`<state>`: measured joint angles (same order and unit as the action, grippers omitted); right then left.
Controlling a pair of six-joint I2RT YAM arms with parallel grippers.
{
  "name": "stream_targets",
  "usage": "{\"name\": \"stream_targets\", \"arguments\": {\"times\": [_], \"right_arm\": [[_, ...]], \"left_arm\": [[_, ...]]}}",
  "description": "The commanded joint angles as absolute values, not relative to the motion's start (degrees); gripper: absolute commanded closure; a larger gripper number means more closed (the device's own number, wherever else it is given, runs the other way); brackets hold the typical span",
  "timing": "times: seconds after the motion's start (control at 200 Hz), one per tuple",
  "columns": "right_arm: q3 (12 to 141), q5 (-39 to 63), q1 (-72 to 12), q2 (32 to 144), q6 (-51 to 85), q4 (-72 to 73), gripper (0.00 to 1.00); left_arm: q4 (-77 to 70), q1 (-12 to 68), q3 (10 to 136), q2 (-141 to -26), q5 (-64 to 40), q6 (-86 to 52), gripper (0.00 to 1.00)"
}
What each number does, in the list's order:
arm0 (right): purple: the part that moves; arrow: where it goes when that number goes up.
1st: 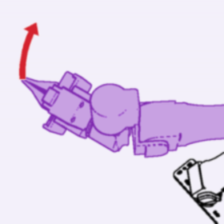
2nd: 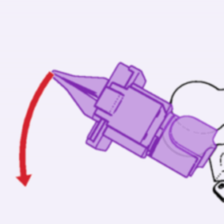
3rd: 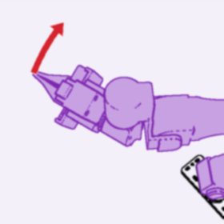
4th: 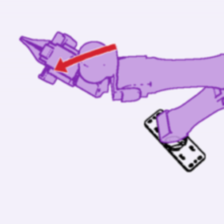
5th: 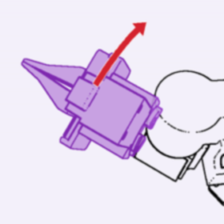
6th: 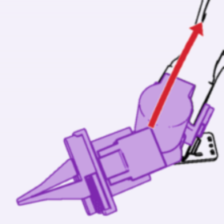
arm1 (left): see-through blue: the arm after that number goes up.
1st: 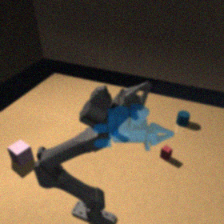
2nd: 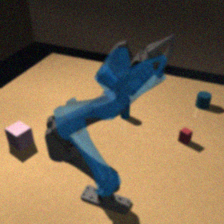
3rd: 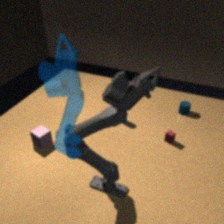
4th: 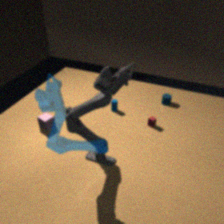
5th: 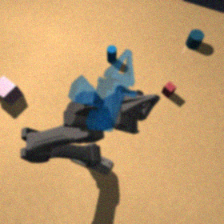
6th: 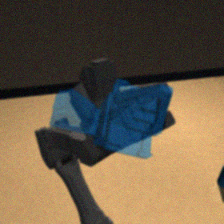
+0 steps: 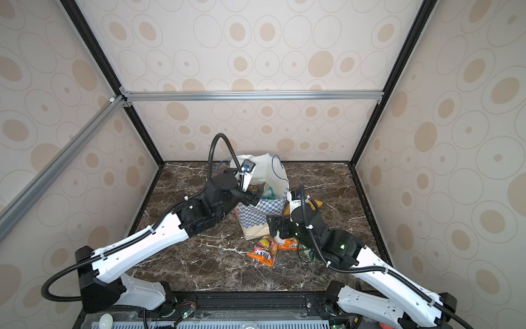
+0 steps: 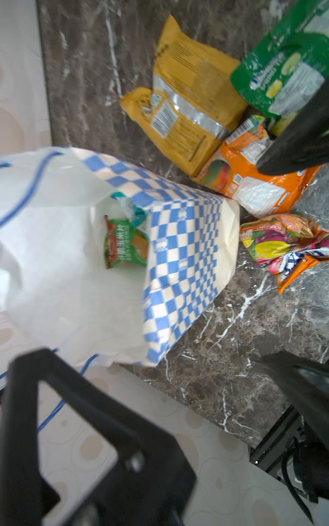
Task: Take the snacks out of the paper bag
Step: Place the snack at the bottom-center of the table, then pick up the snack from the paper bag.
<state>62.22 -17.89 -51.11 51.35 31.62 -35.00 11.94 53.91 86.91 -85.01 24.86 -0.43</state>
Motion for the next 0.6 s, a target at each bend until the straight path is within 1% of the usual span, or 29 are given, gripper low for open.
{"name": "stream_targets", "arguments": {"times": [0.0, 0.075, 0.125, 0.215, 0.275, 0.335, 0.46, 0.52, 0.595], "right_arm": [[68.6, -21.0, -50.4, 52.7, 24.3, -44.2, 0.00], [71.9, -19.6, -50.1, 52.6, 23.0, -45.6, 0.00], [73.3, -19.1, -49.9, 52.4, 22.6, -46.3, 0.00], [74.8, -18.7, -49.7, 51.5, 22.2, -46.6, 0.00], [75.9, -18.3, -49.6, 51.0, 21.7, -47.0, 0.00], [77.0, -18.1, -49.5, 50.8, 21.3, -47.4, 0.00], [78.5, -17.2, -49.5, 51.0, 20.5, -48.0, 0.00], [78.8, -16.4, -49.5, 51.3, 20.5, -47.9, 0.00], [79.1, -15.1, -49.5, 52.0, 20.4, -47.8, 0.00]], "left_arm": [[19.6, 52.7, 101.7, -93.5, 30.3, -4.2, 0.08], [27.3, 51.0, 114.0, -102.1, 30.3, -6.4, 0.10], [34.6, 49.5, 124.9, -108.6, 30.5, -8.9, 0.11], [47.8, 47.1, 144.1, -119.9, 30.5, -14.0, 0.18], [51.9, 45.5, 150.2, -124.8, 28.9, -16.8, 0.24], [51.7, 43.6, 148.7, -125.0, 25.7, -19.4, 0.31], [45.7, 40.3, 135.7, -120.8, 17.5, -24.1, 0.42], [44.2, 39.8, 131.6, -119.7, 16.3, -24.9, 0.44], [44.2, 39.6, 129.8, -119.9, 15.1, -24.5, 0.46]]}}
